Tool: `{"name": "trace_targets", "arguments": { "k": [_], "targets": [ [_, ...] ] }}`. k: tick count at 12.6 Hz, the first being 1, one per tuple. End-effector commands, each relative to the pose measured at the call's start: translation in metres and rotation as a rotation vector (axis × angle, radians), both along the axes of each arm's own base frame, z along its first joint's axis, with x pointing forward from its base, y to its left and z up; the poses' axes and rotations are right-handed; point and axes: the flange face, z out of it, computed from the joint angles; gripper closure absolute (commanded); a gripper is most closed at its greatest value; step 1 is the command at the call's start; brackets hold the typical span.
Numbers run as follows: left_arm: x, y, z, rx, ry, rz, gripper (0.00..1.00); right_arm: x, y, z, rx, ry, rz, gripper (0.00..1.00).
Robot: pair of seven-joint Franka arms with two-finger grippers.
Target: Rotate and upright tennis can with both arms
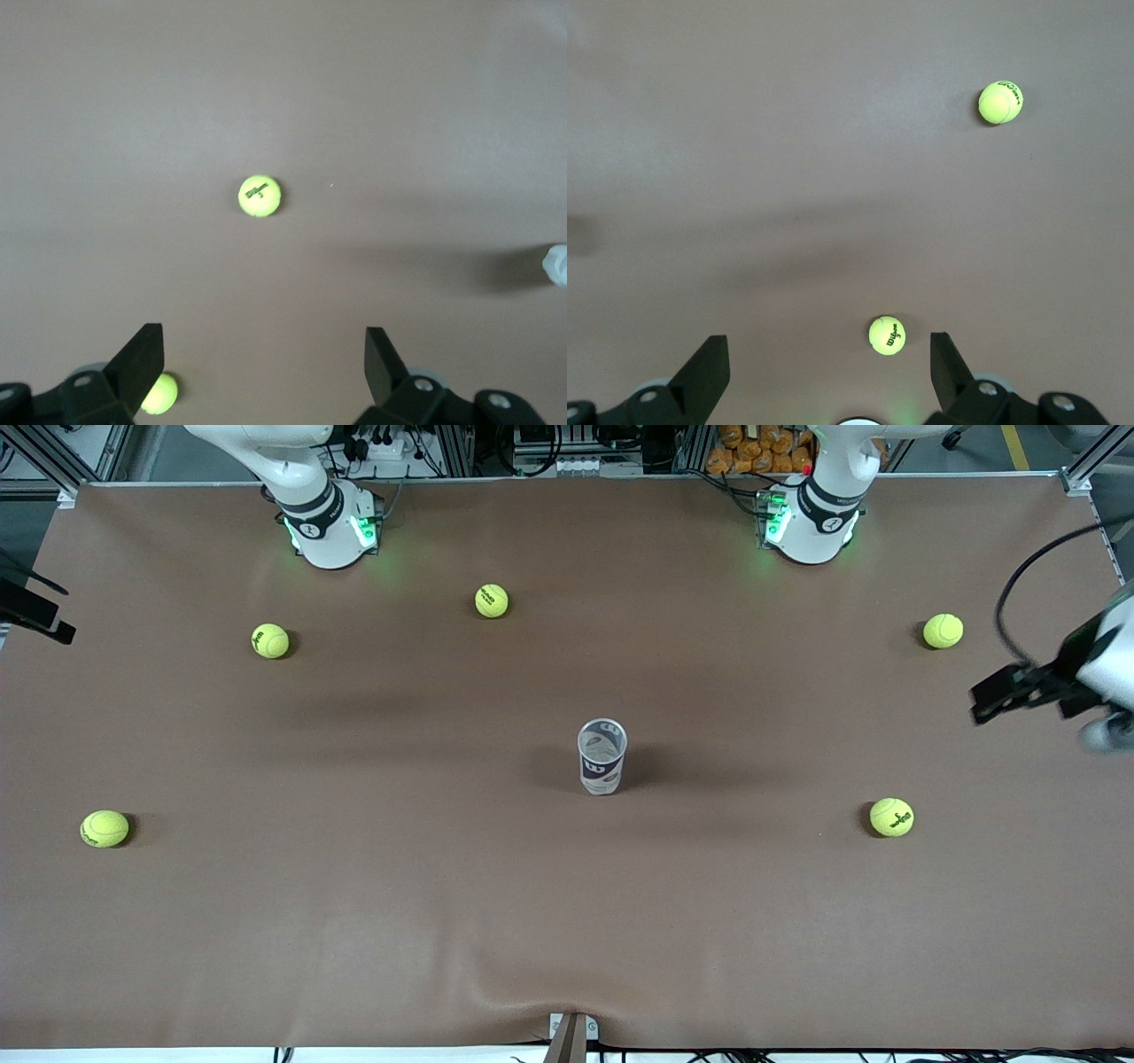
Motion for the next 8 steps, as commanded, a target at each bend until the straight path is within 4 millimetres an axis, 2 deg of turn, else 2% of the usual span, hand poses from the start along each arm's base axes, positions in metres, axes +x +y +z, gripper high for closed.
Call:
{"name": "trace_targets", "arguments": {
  "k": [1, 6, 8],
  "targets": [
    [-0.056, 0.013, 0.002, -0.017, -0.012, 0.001, 0.0, -0.002, -0.001, 0.003, 0.02, 0.0, 0.0, 0.0],
    [-0.071, 0.016, 0.002, -0.018, -0.009, 0.0, 0.0, -0.002, -0.001, 0.003, 0.02, 0.0, 0.0, 0.0],
    [-0.062, 0.017, 0.002, -0.017, -0.046, -0.023, 0.0, -0.002, -0.001, 0.003, 0.02, 0.0, 0.0, 0.0]
  ]
}}
